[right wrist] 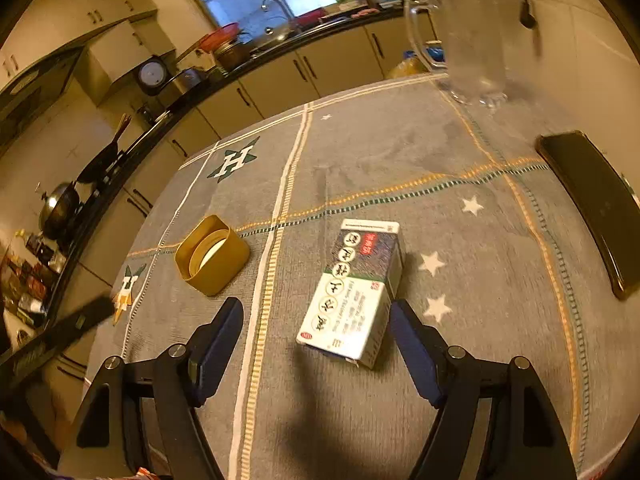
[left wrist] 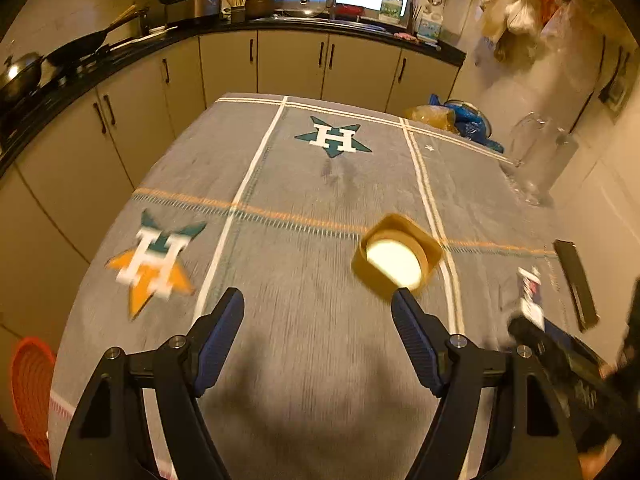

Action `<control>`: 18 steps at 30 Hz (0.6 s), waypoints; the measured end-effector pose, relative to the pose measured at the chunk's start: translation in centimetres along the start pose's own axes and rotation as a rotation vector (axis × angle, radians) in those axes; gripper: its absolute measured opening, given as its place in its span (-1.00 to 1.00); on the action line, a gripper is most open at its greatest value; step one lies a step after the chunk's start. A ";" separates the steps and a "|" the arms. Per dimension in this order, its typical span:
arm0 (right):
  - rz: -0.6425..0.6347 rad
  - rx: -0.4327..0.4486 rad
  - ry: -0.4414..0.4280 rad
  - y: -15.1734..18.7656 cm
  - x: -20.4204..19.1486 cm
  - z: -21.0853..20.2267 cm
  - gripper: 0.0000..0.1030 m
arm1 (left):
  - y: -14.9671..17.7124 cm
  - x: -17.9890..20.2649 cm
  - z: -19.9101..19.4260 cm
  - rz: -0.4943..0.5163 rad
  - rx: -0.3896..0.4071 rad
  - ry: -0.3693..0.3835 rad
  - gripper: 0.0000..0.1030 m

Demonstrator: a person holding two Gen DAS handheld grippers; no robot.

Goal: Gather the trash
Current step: 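Grasp yellow square container with left tool while right tool grasps medicine box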

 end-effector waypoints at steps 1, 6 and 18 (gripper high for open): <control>-0.011 -0.002 0.004 0.0 0.0 0.2 0.55 | -0.5 0.3 0.8 0.006 -0.001 -0.006 0.45; -0.037 -0.022 0.006 0.2 0.1 1.0 0.41 | -2.6 2.0 5.1 0.042 -0.045 -0.009 0.45; -0.061 -0.026 0.007 0.2 0.8 1.8 0.03 | -2.2 5.3 7.7 0.114 -0.130 0.052 -0.83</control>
Point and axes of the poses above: each gripper's, at about its wrist camera, not at the fingertips, and z roughly the way its jaws point, x to its right, y to its underside, the point moved 8 cm from there along z, roughly the way its jaws point, and after that the axes turned 9 degrees about -y, right-handed, at the moved point
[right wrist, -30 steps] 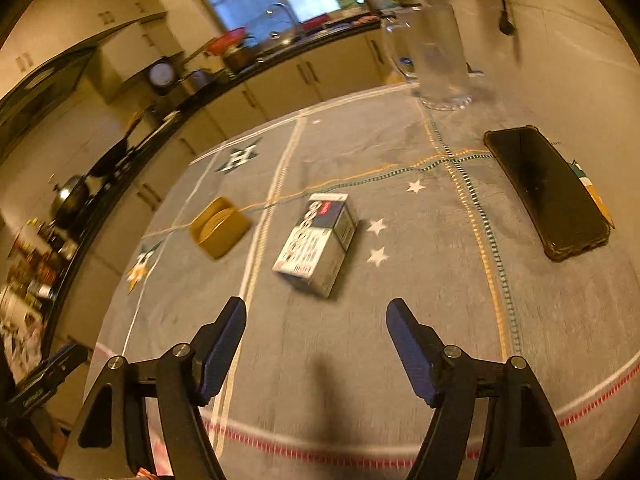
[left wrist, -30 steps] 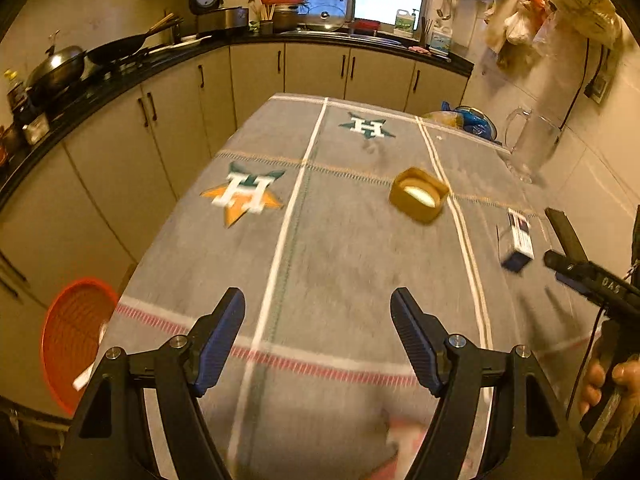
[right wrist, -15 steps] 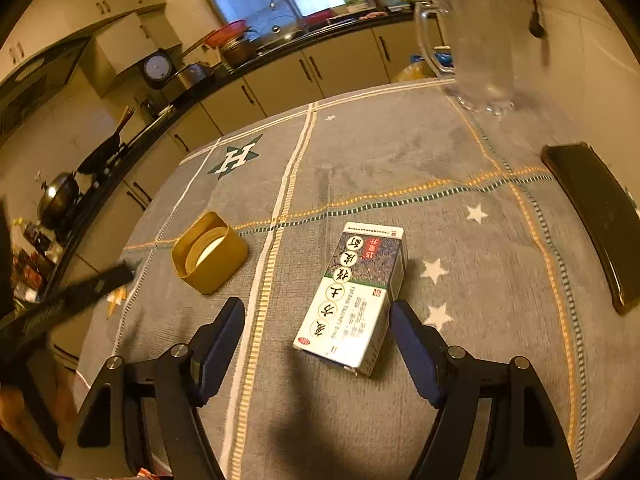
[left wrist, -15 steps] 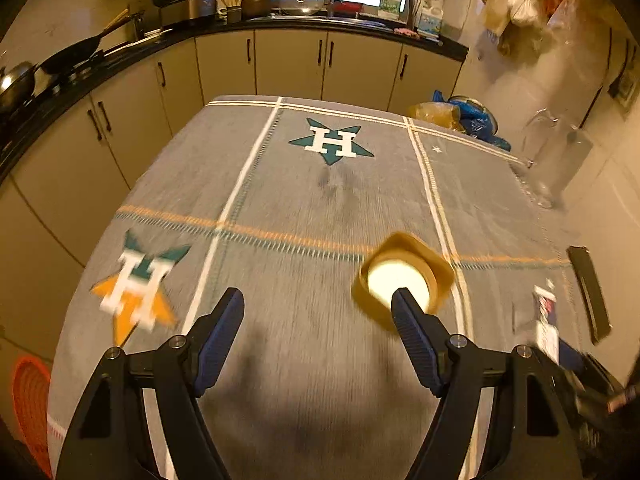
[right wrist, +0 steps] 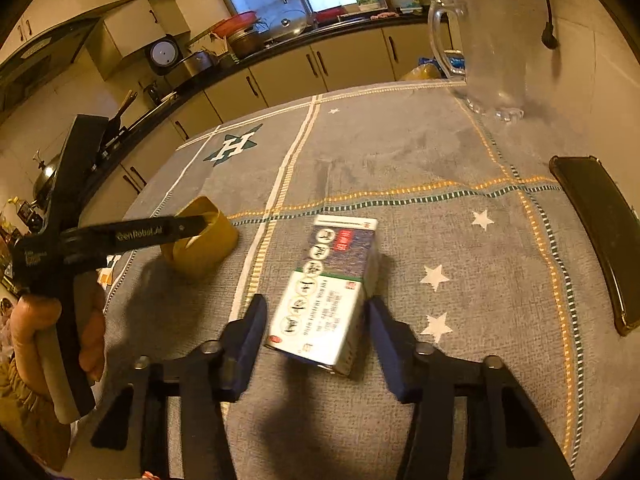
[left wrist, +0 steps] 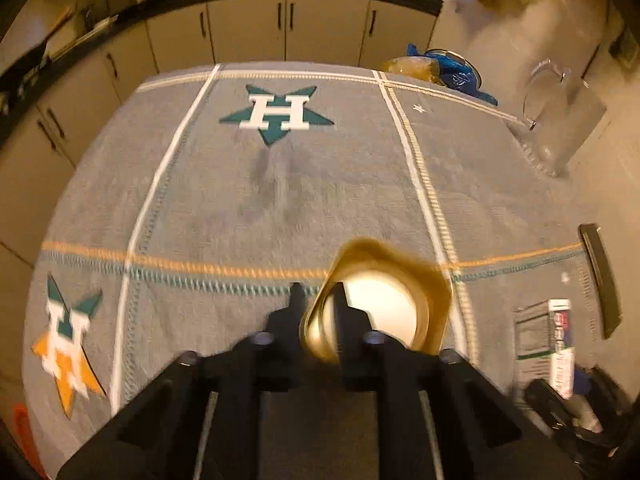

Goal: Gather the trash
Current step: 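Grasp yellow square container with left tool while right tool grasps medicine box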

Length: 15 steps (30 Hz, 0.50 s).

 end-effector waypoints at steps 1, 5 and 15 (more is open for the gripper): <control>0.004 0.002 -0.006 0.0 0.1 -0.1 -0.02 | 0.3 -0.1 -0.4 -0.009 0.003 -0.009 -0.86; 0.008 0.022 -0.027 0.0 0.0 -1.1 -0.14 | 2.6 -0.4 -2.8 -0.042 0.016 -0.006 -0.86; -0.025 0.051 -0.076 0.5 -1.4 -2.8 -0.15 | 9.8 -2.6 -10.4 -0.144 0.091 0.036 -0.85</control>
Point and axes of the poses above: each gripper's, at about its wrist camera, not at the fingertips, and z roughly the way its jaws point, x to its right, y to its underside, the point moved 8 cm from there along z, roughly the way its jaws point, and after that the axes turned 9 degrees about -y, right-handed, at the moved point
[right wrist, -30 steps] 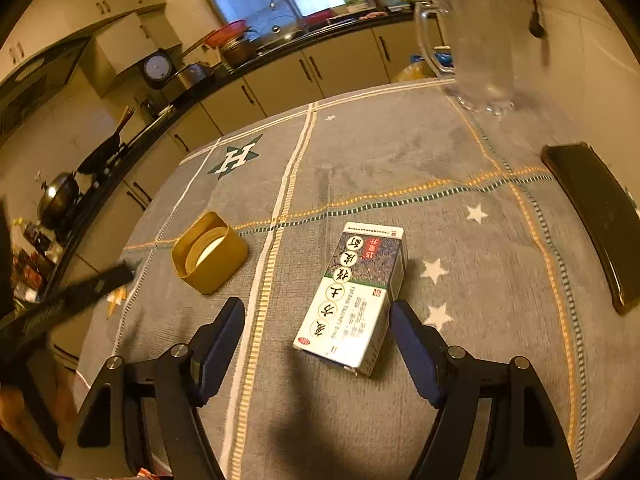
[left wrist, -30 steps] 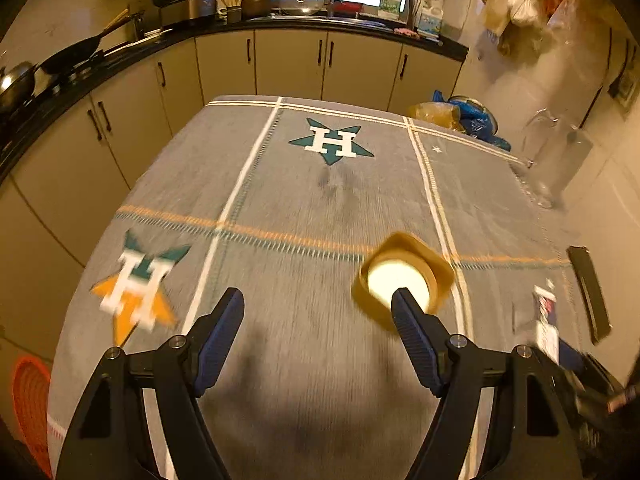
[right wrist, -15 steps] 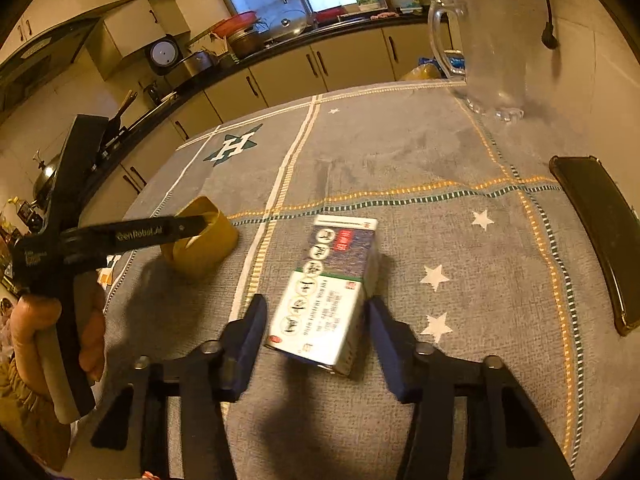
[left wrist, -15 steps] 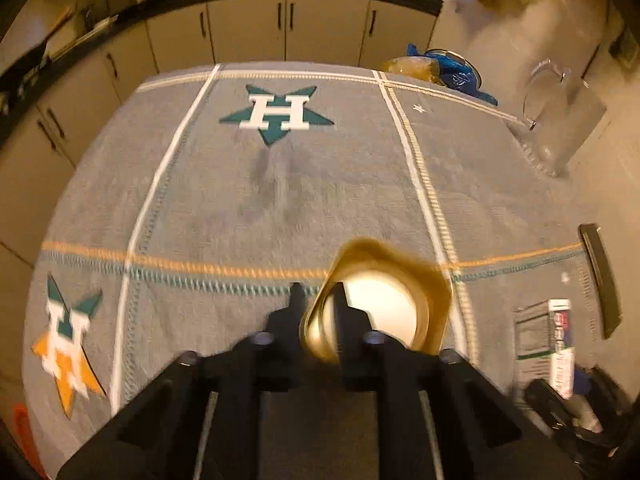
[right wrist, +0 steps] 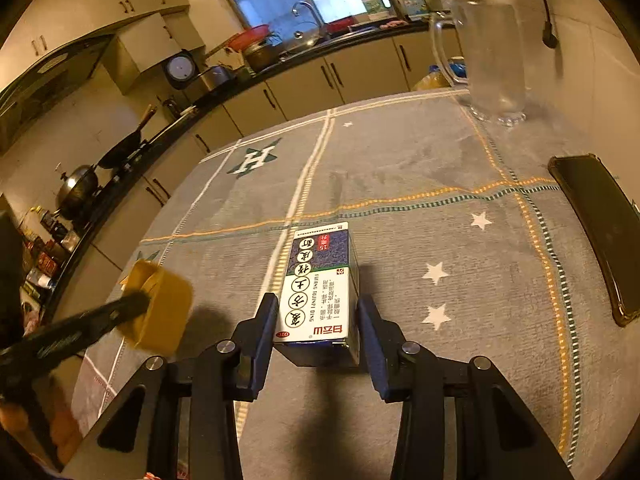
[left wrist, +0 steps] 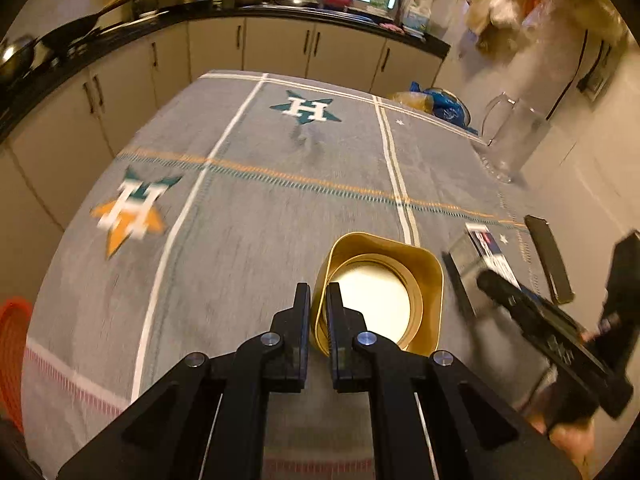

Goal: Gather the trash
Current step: 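Grasp yellow square container with left tool while right tool grasps medicine box, then lift the yellow container with left tool while right tool lifts the medicine box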

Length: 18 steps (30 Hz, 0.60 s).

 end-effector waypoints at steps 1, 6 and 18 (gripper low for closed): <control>-0.009 0.002 -0.001 0.1 -0.3 -0.1 -0.15 | 0.9 -0.6 -0.6 -0.018 0.003 0.000 -0.85; -0.039 0.003 -0.007 0.6 -1.4 0.0 -0.15 | 5.3 -4.3 -2.5 -0.147 -0.003 -0.038 -0.85; 0.013 -0.027 -0.036 2.4 -2.8 -1.0 -0.15 | 8.5 -10.0 -8.0 -0.213 0.094 -0.145 -0.85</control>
Point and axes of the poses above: each gripper's, at about its wrist camera, not at the fingertips, and z roughly the way its jaws point, x to its right, y to its underside, the point moved 8 cm from there along z, roughly the way its jaws point, and after that the axes turned 9 degrees about -y, right-handed, at the moved point
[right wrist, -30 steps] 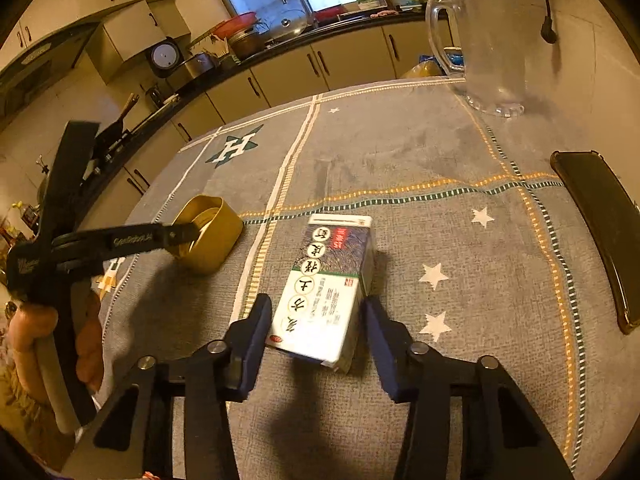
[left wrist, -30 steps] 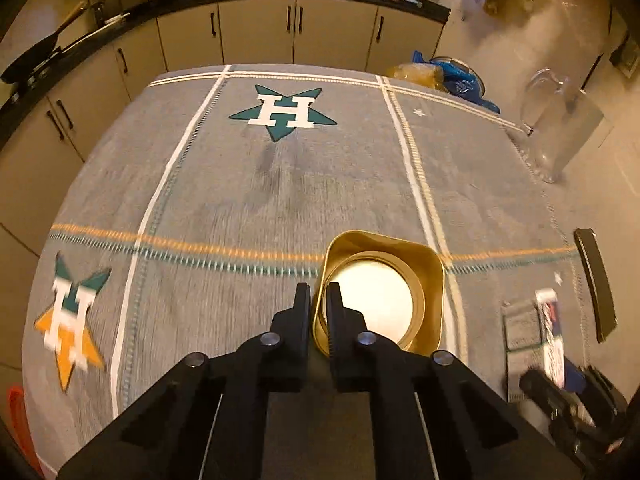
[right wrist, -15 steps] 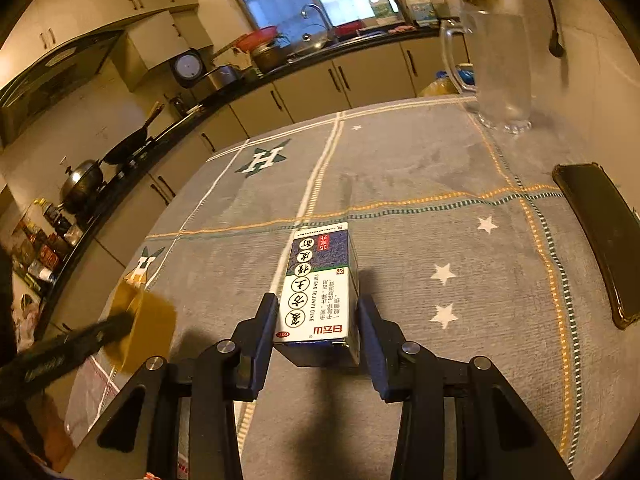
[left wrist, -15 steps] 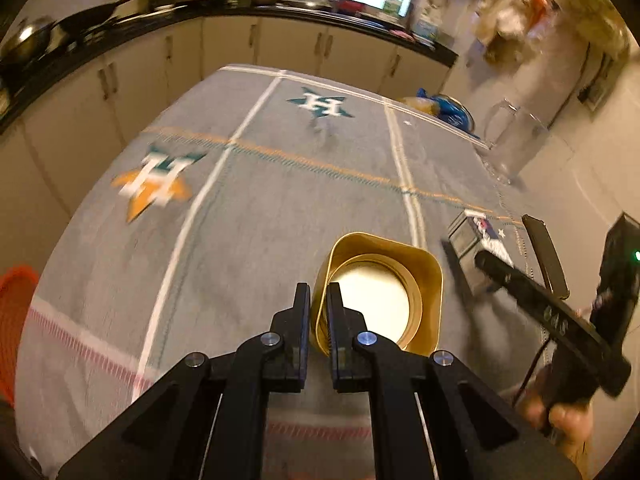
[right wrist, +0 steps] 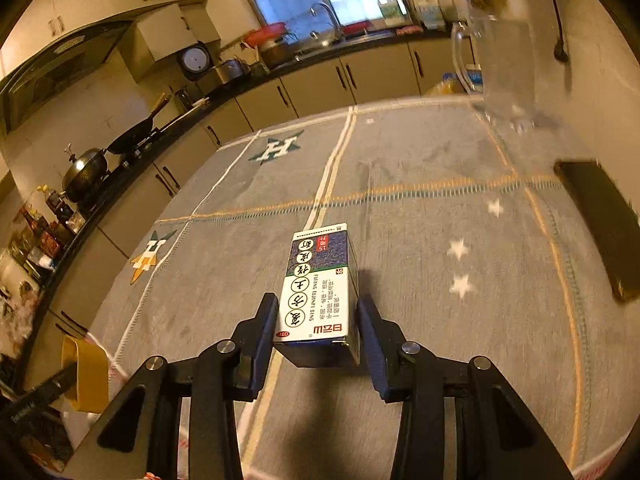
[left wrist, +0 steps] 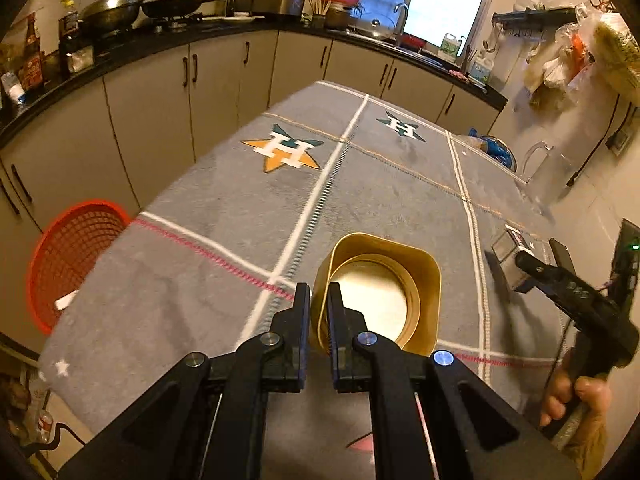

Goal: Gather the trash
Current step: 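Lift the yellow container with left tool while right tool lifts the medicine box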

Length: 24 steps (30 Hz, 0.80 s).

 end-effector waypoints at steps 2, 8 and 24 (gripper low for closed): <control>0.013 -0.001 -0.030 0.7 -1.0 -1.0 -0.15 | 0.2 -0.5 -0.5 0.000 0.012 -0.008 -0.85; -0.009 -0.010 -0.113 4.1 -6.0 -3.7 -0.15 | 1.0 -2.5 -1.4 -0.007 0.021 -0.023 -0.85; -0.085 -0.055 -0.147 10.7 -13.7 -3.1 -0.15 | 2.3 -6.4 -3.9 -0.035 0.061 -0.079 -0.85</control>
Point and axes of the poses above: each gripper's, at about its wrist camera, not at the fingertips, and z roughly the way its jaws point, x to its right, y to its underside, the point moved 8 cm from there along z, roughly the way its jaws point, and after that the axes turned 9 degrees about -y, right-handed, at the moved point
